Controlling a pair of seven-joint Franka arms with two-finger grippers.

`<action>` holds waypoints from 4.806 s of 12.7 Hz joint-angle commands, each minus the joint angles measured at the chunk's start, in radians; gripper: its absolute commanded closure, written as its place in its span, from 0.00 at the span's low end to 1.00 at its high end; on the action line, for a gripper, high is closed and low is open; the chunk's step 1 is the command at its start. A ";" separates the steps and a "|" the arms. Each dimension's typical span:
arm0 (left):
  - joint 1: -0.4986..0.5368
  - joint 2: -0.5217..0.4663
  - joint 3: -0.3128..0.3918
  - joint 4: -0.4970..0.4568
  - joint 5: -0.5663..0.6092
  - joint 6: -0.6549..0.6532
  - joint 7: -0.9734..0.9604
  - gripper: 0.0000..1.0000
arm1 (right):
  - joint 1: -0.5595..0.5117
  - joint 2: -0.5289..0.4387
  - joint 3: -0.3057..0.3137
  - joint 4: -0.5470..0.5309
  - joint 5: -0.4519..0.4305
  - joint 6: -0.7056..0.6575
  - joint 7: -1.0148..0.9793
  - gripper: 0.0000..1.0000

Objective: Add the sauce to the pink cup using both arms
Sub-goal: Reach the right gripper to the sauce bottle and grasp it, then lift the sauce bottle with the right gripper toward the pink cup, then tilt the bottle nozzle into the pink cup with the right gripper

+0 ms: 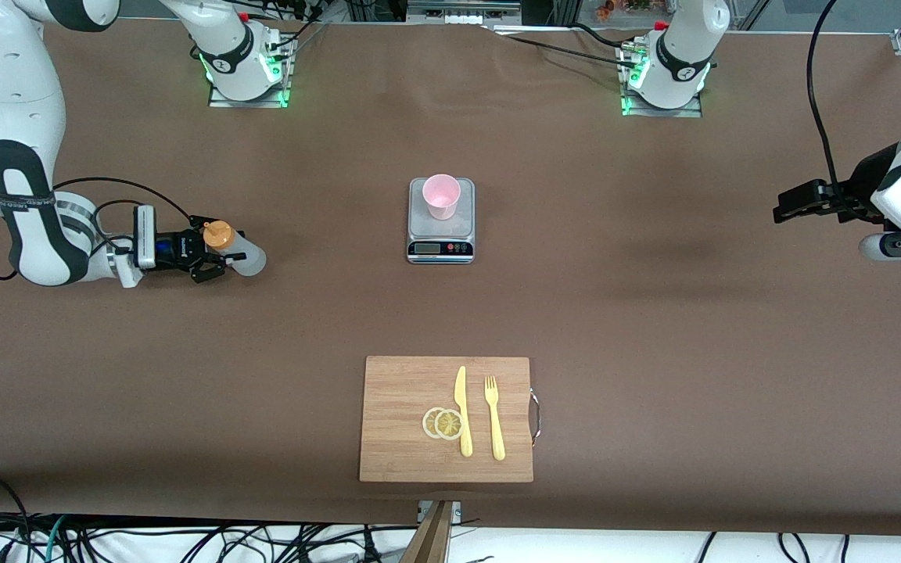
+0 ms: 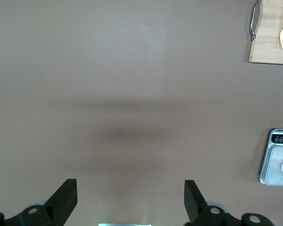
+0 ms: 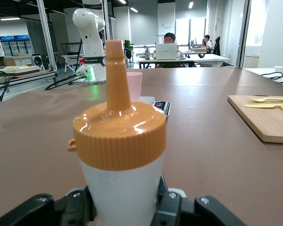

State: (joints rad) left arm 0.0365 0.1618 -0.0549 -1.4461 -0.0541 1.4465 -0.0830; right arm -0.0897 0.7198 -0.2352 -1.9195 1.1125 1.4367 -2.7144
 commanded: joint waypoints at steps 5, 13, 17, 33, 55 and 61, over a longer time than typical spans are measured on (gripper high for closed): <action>-0.007 0.016 0.003 0.035 0.007 -0.017 0.020 0.00 | 0.076 0.004 -0.001 0.105 0.001 -0.065 0.181 1.00; -0.007 0.016 0.004 0.035 0.005 -0.017 0.020 0.00 | 0.353 -0.115 -0.009 0.194 -0.075 0.071 0.591 1.00; -0.007 0.016 0.004 0.035 0.005 -0.017 0.020 0.00 | 0.540 -0.249 -0.007 0.194 -0.336 0.247 0.901 1.00; -0.006 0.016 0.004 0.035 0.003 -0.017 0.020 0.00 | 1.028 -0.307 0.001 0.191 -1.043 0.340 1.742 1.00; -0.003 0.016 0.004 0.035 0.003 -0.017 0.022 0.00 | 1.231 -0.249 0.001 0.238 -1.366 0.277 2.141 1.00; -0.003 0.016 0.004 0.035 0.003 -0.017 0.022 0.00 | 1.234 -0.244 -0.001 0.237 -1.363 0.268 2.135 1.00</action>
State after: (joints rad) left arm 0.0362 0.1637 -0.0544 -1.4434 -0.0541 1.4465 -0.0830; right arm 1.1346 0.4684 -0.2318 -1.7030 -0.2349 1.7332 -0.5861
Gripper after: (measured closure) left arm 0.000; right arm 0.634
